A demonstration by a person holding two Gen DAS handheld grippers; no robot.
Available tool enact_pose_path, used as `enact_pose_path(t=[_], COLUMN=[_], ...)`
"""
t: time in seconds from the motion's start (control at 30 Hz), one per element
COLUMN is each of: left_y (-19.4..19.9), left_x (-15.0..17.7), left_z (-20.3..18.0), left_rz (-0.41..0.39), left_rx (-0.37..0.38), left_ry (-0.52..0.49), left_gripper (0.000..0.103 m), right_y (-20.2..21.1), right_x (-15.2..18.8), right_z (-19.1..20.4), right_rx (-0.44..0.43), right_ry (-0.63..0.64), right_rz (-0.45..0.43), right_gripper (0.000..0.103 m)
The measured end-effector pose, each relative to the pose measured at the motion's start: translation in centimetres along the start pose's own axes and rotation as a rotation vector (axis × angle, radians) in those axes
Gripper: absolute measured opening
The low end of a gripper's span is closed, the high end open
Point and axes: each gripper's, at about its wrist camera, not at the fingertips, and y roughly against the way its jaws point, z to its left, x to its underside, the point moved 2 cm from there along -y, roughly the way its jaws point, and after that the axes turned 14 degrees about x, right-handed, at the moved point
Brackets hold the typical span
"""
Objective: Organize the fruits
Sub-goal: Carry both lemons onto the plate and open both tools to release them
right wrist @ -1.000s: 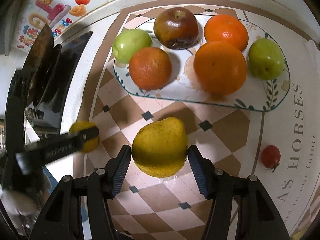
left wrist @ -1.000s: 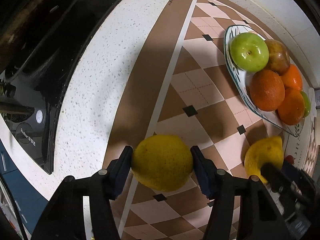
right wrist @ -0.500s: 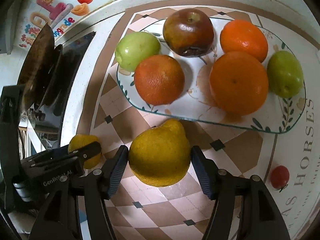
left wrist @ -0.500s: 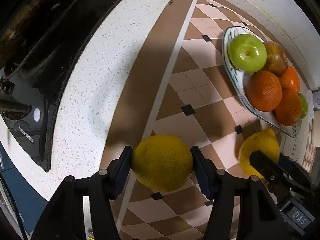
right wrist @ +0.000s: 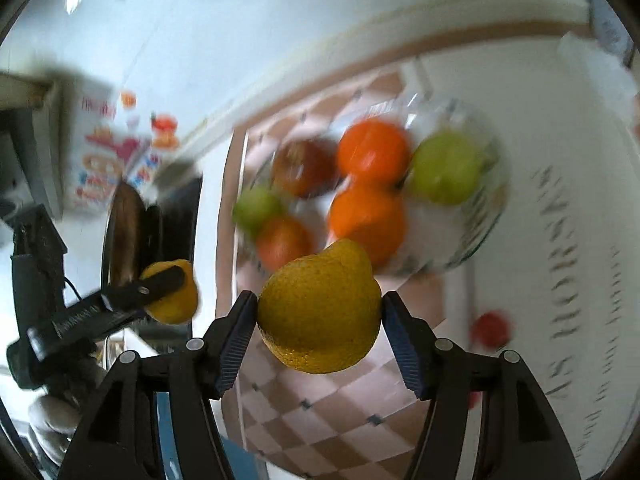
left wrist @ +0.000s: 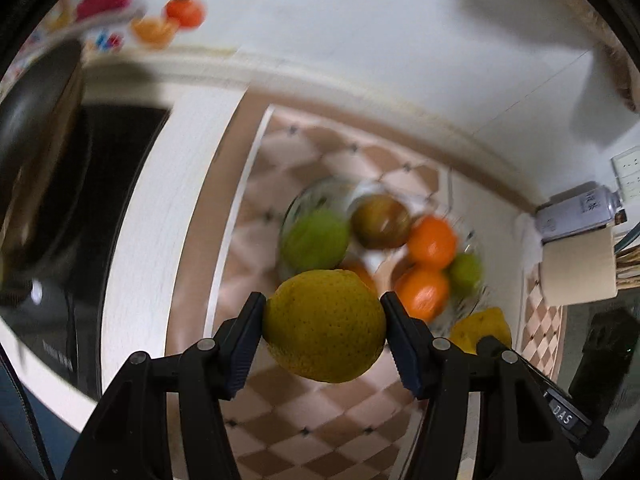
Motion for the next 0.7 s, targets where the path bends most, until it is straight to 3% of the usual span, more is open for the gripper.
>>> enact_pose_path(t=[0.17,0.3,0.53,0.7], left_y=[-2.1,-6.7,-12.3,-12.9], left_x=[-5.1,-8.4,-9.7,-9.4], left_z=[-1.1,-0.2,1.4,1.4], left_rz=[0.037,0.136,0.276,0.289], left_rx=[-0.030,-0.064,-0.087,-0.074], left_ry=[-0.043,-0.035,0.006,0.011], left_gripper=[0.056,0.056,0.057,0.057], right_y=[0.1,-1.7,-4.5,-5.8], right_x=[-4.9,-8.8,-12.6,-13.7], right_z=[-3.9,-5.1,-4.1,-4.0], right_rx=[0.030,0.077,0.139,0.154], right_ry=[-0.095,-0.113,-0.042,-0.016], right_rz=[-0.037,-0.043,-0.020,0.010], right_gripper=[0.066,0.066,0.066,0.066])
